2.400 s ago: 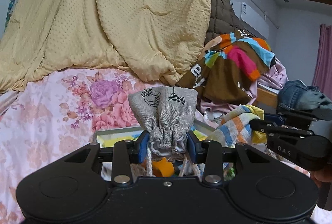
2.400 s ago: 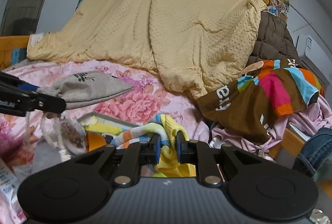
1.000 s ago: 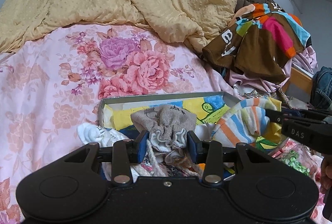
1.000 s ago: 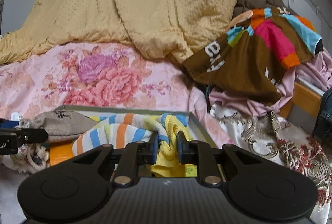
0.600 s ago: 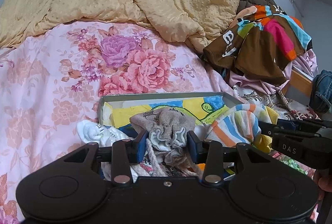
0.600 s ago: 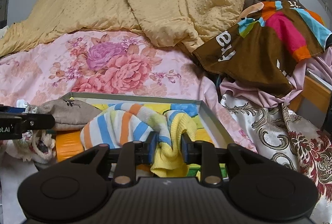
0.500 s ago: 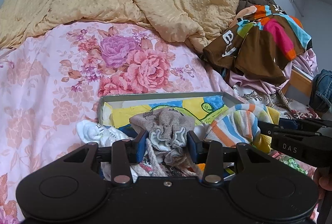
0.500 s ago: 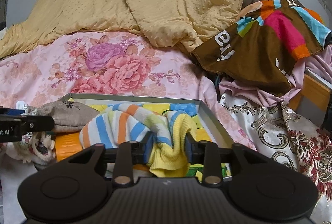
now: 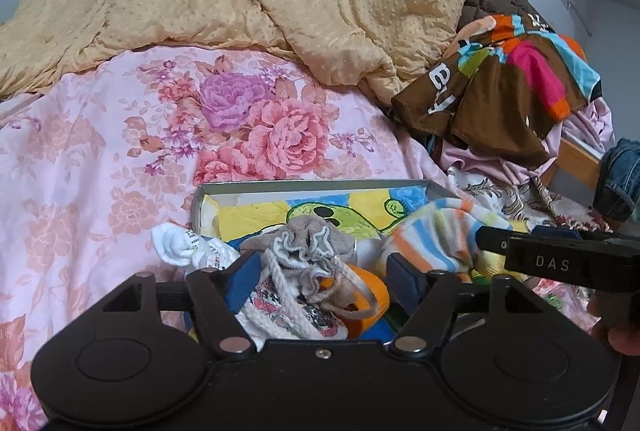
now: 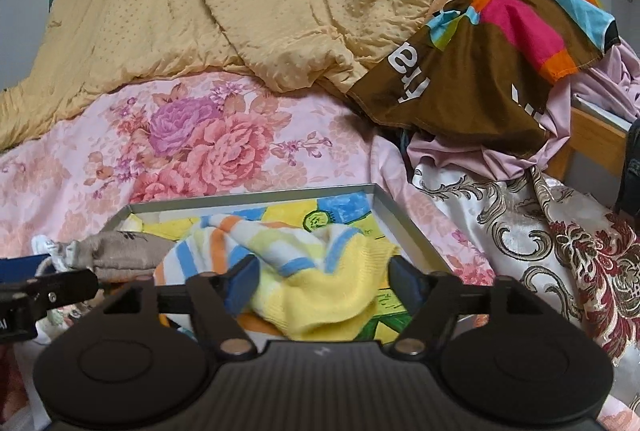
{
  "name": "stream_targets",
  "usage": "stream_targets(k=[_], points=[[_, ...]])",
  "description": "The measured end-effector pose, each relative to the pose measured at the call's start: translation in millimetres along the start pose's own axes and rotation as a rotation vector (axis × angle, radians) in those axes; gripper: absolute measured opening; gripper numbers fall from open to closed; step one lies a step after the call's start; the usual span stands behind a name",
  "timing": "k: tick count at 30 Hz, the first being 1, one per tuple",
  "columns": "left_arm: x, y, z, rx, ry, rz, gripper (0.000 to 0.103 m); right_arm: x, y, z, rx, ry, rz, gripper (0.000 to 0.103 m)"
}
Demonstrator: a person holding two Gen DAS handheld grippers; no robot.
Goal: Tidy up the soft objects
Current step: 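Lower the pouch and striped cloth into the tray and open both tools, then withdraw both open tools from the tray back toward the pile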
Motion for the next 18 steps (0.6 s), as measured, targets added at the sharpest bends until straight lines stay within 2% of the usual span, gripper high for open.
stream_targets(k=[6, 11, 15, 18], points=[[1, 0, -17, 0.021, 0.009, -0.01, 0.08, 2, -2, -12, 0.017, 0.012, -0.011, 0.092], [2, -3, -35, 0.067, 0.018, -0.013, 0.085, 7, -3, -28, 0.025, 0.039, -0.012, 0.096], [5, -7, -53, 0.095, 0.041, -0.041, 0.092, 11, -4, -47, 0.053, 0.059, 0.005, 0.102], [9, -9, -69, 0.114, 0.053, -0.042, 0.095, 12, -6, -62, 0.066, 0.078, 0.0, 0.103]])
Point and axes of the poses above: each gripper's, at about its wrist camera, not at the fingertips, and z roughly the way its jaws point, y to its right, x to its top, the point moved 6 cm from there along z, roughly the way its jaws point, and after that the axes turned 13 degrees about z, right-handed, at the moved point
